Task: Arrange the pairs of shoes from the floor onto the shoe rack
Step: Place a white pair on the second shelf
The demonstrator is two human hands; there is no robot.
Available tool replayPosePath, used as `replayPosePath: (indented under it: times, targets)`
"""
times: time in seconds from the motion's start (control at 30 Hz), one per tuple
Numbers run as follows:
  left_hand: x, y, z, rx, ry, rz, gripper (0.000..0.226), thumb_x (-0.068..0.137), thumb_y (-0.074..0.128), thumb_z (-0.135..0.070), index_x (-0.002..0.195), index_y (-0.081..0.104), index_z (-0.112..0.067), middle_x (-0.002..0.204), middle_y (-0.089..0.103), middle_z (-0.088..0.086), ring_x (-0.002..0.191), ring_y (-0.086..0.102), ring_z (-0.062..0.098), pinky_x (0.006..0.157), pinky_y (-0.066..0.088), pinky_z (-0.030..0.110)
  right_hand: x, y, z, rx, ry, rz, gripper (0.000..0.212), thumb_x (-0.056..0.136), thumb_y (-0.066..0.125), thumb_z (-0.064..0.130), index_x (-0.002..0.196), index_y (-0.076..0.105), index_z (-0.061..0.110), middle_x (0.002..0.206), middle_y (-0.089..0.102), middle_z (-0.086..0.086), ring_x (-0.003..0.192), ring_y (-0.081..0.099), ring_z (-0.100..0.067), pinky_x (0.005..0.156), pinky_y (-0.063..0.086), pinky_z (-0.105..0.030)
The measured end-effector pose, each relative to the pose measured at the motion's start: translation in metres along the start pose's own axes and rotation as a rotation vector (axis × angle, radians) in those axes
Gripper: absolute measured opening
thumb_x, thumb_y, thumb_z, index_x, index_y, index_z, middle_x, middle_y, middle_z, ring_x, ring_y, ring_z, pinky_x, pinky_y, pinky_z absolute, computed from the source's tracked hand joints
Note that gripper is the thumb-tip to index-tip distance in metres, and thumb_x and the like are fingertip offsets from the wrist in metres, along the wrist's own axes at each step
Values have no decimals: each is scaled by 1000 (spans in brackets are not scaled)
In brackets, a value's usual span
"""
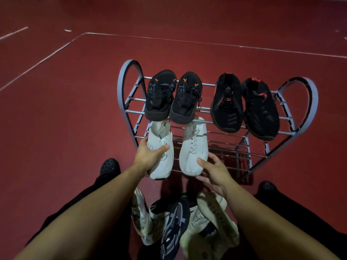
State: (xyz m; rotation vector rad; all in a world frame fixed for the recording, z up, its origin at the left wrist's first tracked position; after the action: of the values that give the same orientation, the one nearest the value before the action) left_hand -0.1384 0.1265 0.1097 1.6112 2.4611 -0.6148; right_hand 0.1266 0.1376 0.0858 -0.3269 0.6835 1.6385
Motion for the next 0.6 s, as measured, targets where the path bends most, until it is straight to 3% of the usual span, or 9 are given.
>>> replayPosePath:
  times: [0.13, 0.3, 0.4, 0.47, 0.53, 0.6]
  targets:
    - [25, 5, -6, 70, 40, -18, 73, 62, 91, -54, 124, 59, -30, 112, 74, -12, 99, 73, 14, 92, 59, 43, 26, 3, 3, -7, -12, -16, 37, 92, 71, 17, 123, 54, 29, 121, 72, -2, 101, 71, -25, 69, 60, -39]
    - [54, 19, 0, 109, 45, -10, 82, 57, 89, -62, 126, 63, -27, 124, 67, 2, 100, 72, 14, 93, 60, 38, 43, 1, -6, 9, 30, -33, 33, 95, 67, 20, 125, 54, 24, 117, 72, -2, 102, 71, -25, 70, 59, -39]
    - [58, 20, 7, 32, -24, -57, 73, 63, 89, -48, 125, 63, -19, 118, 68, 5, 91, 73, 17, 74, 60, 28, 43, 2, -21, 115, 99, -3, 33, 94, 68, 18, 126, 60, 14, 116, 74, -7, 102, 72, -21, 77, 58, -35]
    - [54, 17, 17, -73, -86, -120, 83, 61, 86, -52, 132, 59, -19, 122, 67, 7, 93, 73, 21, 70, 59, 29, 38, 7, -35, 205, 132, 36, 35, 92, 68, 12, 126, 63, 6, 116, 74, -9, 106, 71, -18, 89, 55, -32]
    - [47, 18, 29, -204, -132, -151, 90, 60, 87, -53, 135, 54, -17, 122, 68, 8, 98, 73, 24, 81, 61, 38, 34, 14, -46, 267, 138, 59, 38, 91, 68, 7, 128, 62, 1, 118, 74, -10, 110, 70, -17, 102, 51, -31]
    - [39, 21, 37, -305, -155, -142, 82, 66, 89, -44, 134, 54, -13, 116, 72, 7, 100, 73, 25, 94, 59, 45, 30, 22, -50, 322, 127, 73, 39, 91, 66, 2, 129, 60, -2, 119, 72, -14, 109, 71, -20, 97, 55, -27]
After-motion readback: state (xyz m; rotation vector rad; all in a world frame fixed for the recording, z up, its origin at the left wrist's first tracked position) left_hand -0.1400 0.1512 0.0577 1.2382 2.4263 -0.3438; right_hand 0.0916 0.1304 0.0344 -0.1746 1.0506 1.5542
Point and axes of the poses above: each hand's wrist, its own x-axis towards the middle knuckle, its own y-axis out of the palm, z = x × y, the point moved 9 cm from there along x, towards the middle knuckle
